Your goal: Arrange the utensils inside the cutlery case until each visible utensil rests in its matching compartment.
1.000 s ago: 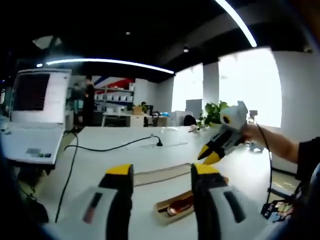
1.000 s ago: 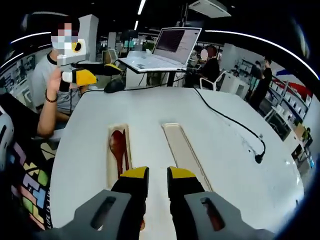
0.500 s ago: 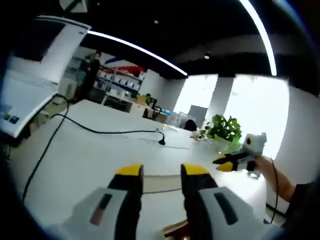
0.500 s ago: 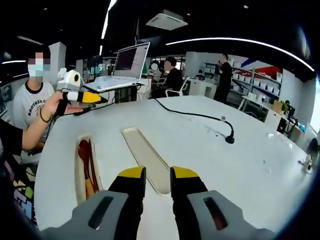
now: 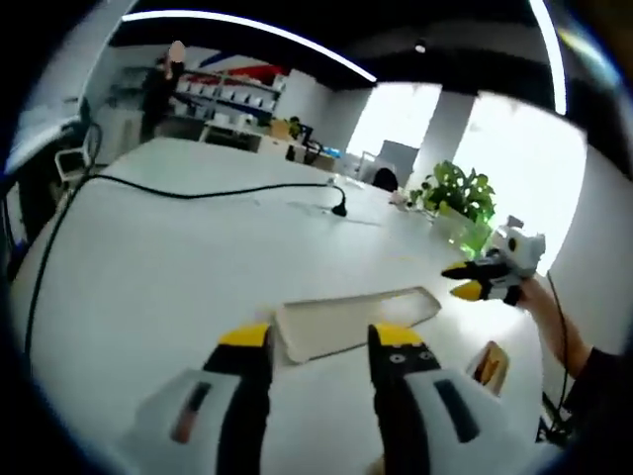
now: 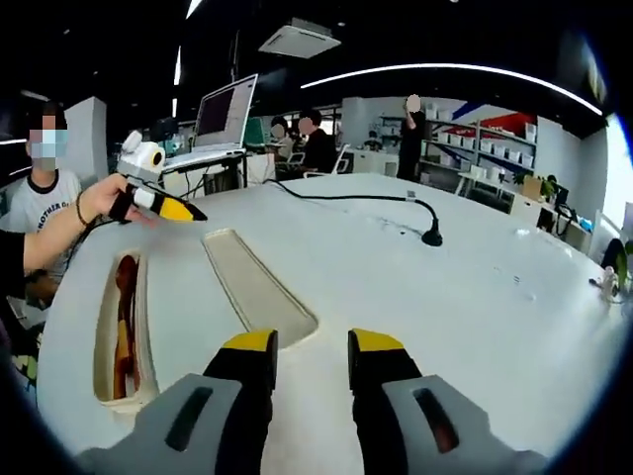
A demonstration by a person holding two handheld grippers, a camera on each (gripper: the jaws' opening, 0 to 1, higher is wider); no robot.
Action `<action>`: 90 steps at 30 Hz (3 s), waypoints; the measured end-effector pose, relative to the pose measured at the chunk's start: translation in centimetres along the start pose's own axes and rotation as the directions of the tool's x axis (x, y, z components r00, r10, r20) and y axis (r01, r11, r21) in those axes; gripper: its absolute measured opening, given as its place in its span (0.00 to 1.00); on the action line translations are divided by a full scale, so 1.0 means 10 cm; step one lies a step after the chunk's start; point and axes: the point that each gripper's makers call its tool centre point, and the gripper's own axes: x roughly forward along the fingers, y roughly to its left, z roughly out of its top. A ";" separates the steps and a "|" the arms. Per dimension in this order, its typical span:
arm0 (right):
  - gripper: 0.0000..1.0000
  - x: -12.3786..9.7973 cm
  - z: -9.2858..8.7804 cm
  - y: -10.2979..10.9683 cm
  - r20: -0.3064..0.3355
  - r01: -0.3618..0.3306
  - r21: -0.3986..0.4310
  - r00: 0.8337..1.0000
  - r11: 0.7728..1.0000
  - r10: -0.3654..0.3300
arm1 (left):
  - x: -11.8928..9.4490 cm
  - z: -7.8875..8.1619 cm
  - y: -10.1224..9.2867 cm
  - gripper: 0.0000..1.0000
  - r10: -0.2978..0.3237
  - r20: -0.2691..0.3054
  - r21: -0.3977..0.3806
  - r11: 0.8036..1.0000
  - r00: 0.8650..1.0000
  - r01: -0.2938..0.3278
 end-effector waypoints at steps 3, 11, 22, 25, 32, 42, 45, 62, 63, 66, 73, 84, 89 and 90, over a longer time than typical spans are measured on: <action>0.29 0.05 -0.07 -0.03 -0.022 -0.016 0.022 1.000 1.000 0.016 | 0.06 0.03 0.04 0.48 0.022 -0.009 0.005 1.000 1.000 -0.022; 0.29 0.14 -0.04 0.00 -0.025 -0.037 0.063 0.999 0.997 0.038 | 0.12 0.06 0.15 0.55 0.047 -0.078 -0.056 0.997 0.996 -0.052; 0.26 0.23 -0.06 0.04 -0.021 -0.054 0.130 0.998 0.990 0.058 | 0.22 -0.05 0.13 0.49 0.005 -0.144 -0.064 0.998 0.990 -0.015; 0.25 0.28 -0.05 0.03 -0.011 -0.052 0.155 0.998 0.987 0.054 | 0.25 -0.04 0.14 0.44 0.014 -0.139 -0.065 0.998 0.990 -0.024; 0.21 0.35 0.00 0.06 0.044 -0.043 0.296 0.999 0.954 0.031 | 0.31 -0.08 0.12 0.30 0.006 -0.097 -0.158 0.987 0.995 -0.022; 0.13 0.44 -0.02 0.18 0.012 -0.042 0.148 0.999 0.988 0.041 | 0.33 -0.14 0.12 0.19 0.014 -0.056 -0.168 0.985 0.998 -0.023; 0.07 0.42 -0.01 0.26 -0.008 -0.101 0.060 0.995 0.993 0.102 | 0.31 -0.17 0.19 0.08 0.062 -0.071 -0.076 0.995 0.996 -0.068; 0.00 0.23 0.12 0.50 -0.124 -0.132 -0.356 0.988 0.925 0.093 | 0.16 -0.11 0.22 0.05 0.093 -0.077 0.123 0.989 0.993 -0.083; 0.00 0.21 0.13 0.53 -0.121 -0.136 -0.370 0.988 0.919 0.098 | 0.15 -0.09 0.20 0.07 0.094 -0.068 0.110 0.990 0.993 -0.086; 0.00 0.20 0.12 0.55 -0.137 -0.132 -0.378 0.987 0.916 0.085 | 0.16 -0.07 0.19 0.10 0.059 -0.080 0.098 0.994 0.995 -0.051; 0.00 0.06 0.13 0.40 -0.136 -0.098 -0.315 0.989 0.944 0.057 | 0.10 -0.13 0.17 0.12 0.045 -0.098 0.080 0.996 0.994 -0.037; 0.17 -0.34 -0.20 0.43 -0.155 -0.137 -0.213 0.982 0.967 0.105 | 0.11 -0.19 0.07 0.18 0.019 -0.111 0.030 0.999 0.994 -0.016; 0.19 -0.31 -0.25 0.53 -0.123 -0.172 -0.116 0.980 0.978 0.158 | 0.16 -0.16 0.01 0.25 0.013 -0.114 0.010 1.000 0.993 -0.012; 0.19 -0.30 -0.27 0.54 -0.123 -0.176 -0.106 0.979 0.979 0.163 | 0.16 -0.16 -0.01 0.27 0.014 -0.115 0.012 1.000 0.993 -0.013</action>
